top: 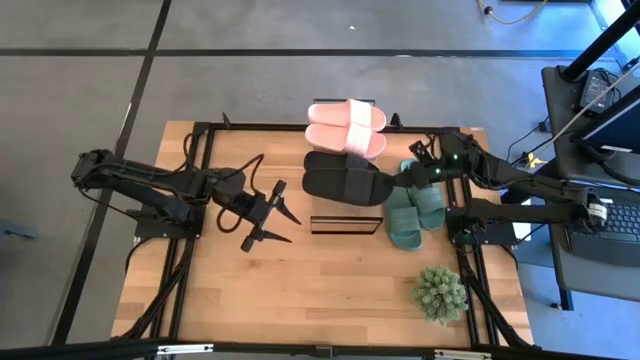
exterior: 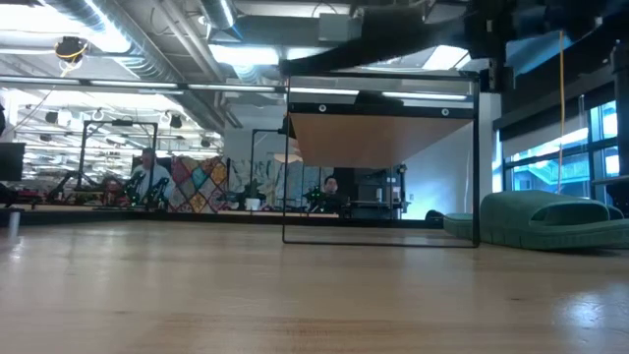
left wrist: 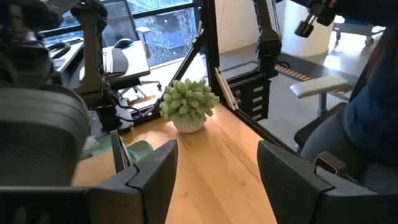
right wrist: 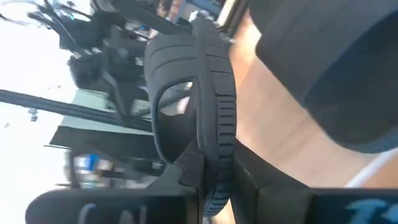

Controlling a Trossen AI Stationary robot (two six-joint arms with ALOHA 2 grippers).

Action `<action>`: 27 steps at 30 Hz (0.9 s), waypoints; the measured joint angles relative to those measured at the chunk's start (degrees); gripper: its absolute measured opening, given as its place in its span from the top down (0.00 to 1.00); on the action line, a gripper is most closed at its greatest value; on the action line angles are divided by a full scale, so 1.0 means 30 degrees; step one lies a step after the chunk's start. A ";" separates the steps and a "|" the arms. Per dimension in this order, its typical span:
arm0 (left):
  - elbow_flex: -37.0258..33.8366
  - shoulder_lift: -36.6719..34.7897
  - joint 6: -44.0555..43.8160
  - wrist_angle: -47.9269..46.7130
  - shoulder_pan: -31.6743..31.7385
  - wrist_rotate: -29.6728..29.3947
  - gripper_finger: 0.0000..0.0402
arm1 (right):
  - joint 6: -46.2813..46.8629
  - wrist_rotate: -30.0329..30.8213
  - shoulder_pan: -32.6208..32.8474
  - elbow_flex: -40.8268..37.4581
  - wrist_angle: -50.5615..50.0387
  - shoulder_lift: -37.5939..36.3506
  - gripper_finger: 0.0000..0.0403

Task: Pick and place slides into the shelf
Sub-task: Put the black slide on the shelf

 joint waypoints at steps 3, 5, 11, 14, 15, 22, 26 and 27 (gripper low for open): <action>0.0001 0.0000 0.0000 -0.0386 0.0000 0.0000 0.47 | 0.0750 -0.1817 -0.1172 0.0000 0.0248 0.0453 0.88; 0.0000 0.0000 -0.0004 -0.0656 0.0000 0.0000 0.47 | 0.1206 -0.2771 -0.1827 0.0000 0.0172 0.0806 0.88; 0.0000 0.0000 -0.0013 -0.1699 -0.0007 -0.0013 0.47 | 0.1660 -0.4941 -0.2475 0.0000 0.0189 0.1790 0.88; 0.0000 0.0000 -0.0022 -0.1904 -0.0015 -0.0518 0.47 | 0.1263 -0.5182 -0.2509 0.0000 0.0175 0.2309 0.88; 0.0000 0.0000 -0.0022 -0.1914 -0.0007 -0.0657 0.47 | 0.1167 -0.5233 -0.2505 0.0000 0.0118 0.2449 0.88; 0.0000 0.0000 -0.0029 -0.1914 -0.0007 -0.1020 0.47 | 0.0006 -0.5149 -0.2489 0.0000 -0.0598 0.3110 0.88; 0.0000 0.0000 -0.0036 -0.1914 -0.0007 -0.1021 0.47 | -0.0502 -0.4640 -0.2489 0.0000 -0.0699 0.3235 0.88; 0.0000 0.0000 -0.0029 -0.1914 -0.0007 -0.1027 0.47 | -0.0543 -0.4599 -0.2489 0.0000 -0.0738 0.3235 0.88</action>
